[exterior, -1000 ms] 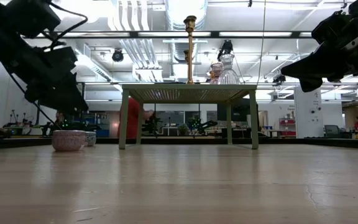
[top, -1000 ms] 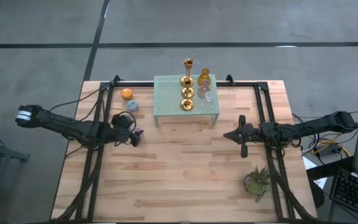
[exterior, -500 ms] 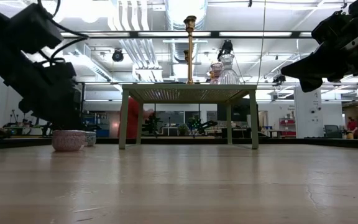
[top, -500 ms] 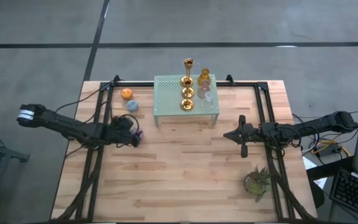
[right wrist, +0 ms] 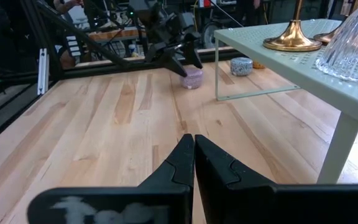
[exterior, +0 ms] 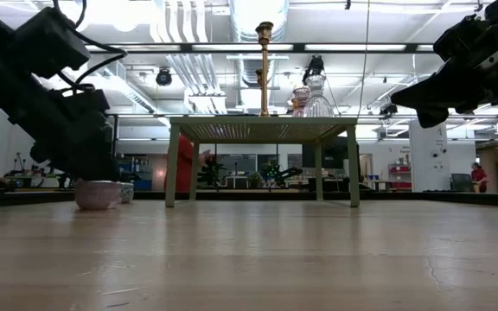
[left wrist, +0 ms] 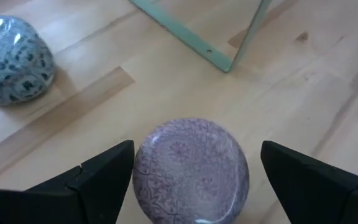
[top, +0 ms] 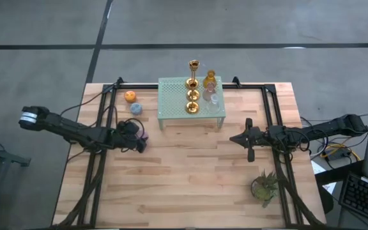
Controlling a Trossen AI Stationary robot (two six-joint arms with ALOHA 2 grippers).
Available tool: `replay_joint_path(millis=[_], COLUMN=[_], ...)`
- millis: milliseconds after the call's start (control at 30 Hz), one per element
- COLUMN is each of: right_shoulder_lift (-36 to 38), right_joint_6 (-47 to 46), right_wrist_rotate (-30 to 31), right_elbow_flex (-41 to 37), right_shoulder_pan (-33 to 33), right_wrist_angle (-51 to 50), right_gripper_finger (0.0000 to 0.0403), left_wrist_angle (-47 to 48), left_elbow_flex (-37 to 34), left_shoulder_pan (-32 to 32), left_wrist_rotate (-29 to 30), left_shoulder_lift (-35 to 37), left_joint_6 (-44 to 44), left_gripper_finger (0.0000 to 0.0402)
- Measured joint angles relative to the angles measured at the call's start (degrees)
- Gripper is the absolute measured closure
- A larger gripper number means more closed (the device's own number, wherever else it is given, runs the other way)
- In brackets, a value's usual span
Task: Pick & Place candle stick holders
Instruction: Put the purple scented candle on the shelf
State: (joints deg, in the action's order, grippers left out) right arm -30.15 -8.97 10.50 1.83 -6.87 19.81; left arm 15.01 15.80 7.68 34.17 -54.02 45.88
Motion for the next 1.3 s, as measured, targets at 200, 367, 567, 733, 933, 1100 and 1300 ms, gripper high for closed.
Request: replay_joint_path(millis=[200, 367, 567, 733, 933, 1100, 1300], right_shoulder_lift=[0.0, 0.0, 0.0, 0.0, 0.0, 0.0, 0.0], right_joint_6=[0.0, 0.0, 0.0, 0.0, 0.0, 0.0, 0.0], right_wrist_rotate=[0.0, 0.0, 0.0, 0.0, 0.0, 0.0, 0.0], right_elbow_flex=[0.0, 0.0, 0.0, 0.0, 0.0, 0.0, 0.0], right_shoulder_pan=[0.0, 0.0, 0.0, 0.0, 0.0, 0.0, 0.0], right_wrist_angle=[0.0, 0.0, 0.0, 0.0, 0.0, 0.0, 0.0], right_gripper_finger=[0.0394, 0.0394, 0.0394, 0.0394, 0.0394, 0.0394, 0.0394], left_wrist_angle=[-0.3, -0.5, -1.5, -5.8, -9.6, -10.4, -10.5], left_elbow_flex=[-0.1, -0.9, -2.6, -5.0, -7.0, -7.8, -8.7], left_shoulder_pan=[-0.1, -0.1, -0.1, -0.1, -0.1, -0.1, 0.0], left_wrist_rotate=[0.0, -0.7, -0.3, -0.1, 1.0, 2.4, 2.5], left_shoulder_lift=[0.0, -0.5, -1.6, -1.9, -1.9, -1.9, -1.9], left_joint_6=[-1.9, -1.3, 0.2, 0.4, -0.2, -1.6, -1.9], left_gripper_finger=[0.0048, 0.0048, 0.0048, 0.0048, 0.0048, 0.0048, 0.0054])
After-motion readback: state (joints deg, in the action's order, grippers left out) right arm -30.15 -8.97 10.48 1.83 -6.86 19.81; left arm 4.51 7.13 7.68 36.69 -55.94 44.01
